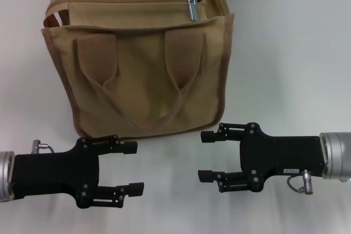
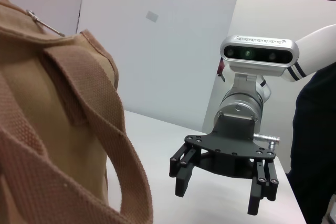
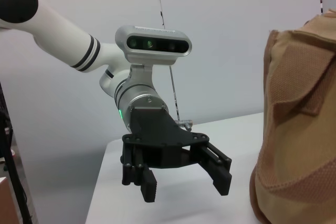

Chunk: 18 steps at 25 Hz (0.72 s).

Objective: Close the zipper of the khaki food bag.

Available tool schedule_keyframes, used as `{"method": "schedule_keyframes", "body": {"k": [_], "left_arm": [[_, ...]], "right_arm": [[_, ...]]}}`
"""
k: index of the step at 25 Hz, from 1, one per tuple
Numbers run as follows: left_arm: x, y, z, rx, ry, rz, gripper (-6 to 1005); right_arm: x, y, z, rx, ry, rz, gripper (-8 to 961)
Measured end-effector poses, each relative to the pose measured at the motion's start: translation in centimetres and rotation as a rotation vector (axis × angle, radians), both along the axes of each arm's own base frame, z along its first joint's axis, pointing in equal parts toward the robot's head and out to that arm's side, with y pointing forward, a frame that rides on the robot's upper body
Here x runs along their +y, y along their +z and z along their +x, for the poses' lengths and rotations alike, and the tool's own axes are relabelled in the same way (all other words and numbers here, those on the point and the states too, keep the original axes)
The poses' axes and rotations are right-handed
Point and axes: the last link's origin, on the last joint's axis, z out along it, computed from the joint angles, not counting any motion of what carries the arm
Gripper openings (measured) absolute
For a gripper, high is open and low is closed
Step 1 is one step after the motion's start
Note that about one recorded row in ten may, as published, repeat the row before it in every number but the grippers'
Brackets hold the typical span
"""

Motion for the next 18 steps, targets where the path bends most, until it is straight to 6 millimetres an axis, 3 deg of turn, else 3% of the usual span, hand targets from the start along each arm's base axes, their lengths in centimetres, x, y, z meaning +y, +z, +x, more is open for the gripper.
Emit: {"method": "schedule_keyframes", "body": {"k": [18], "left_arm": [[0.08,-0.01,0.05,0.002,-0.007,0.005,830]], "right_arm": [[0.15,0.00,-0.17,0.000,0.007,0.000,745]]}}
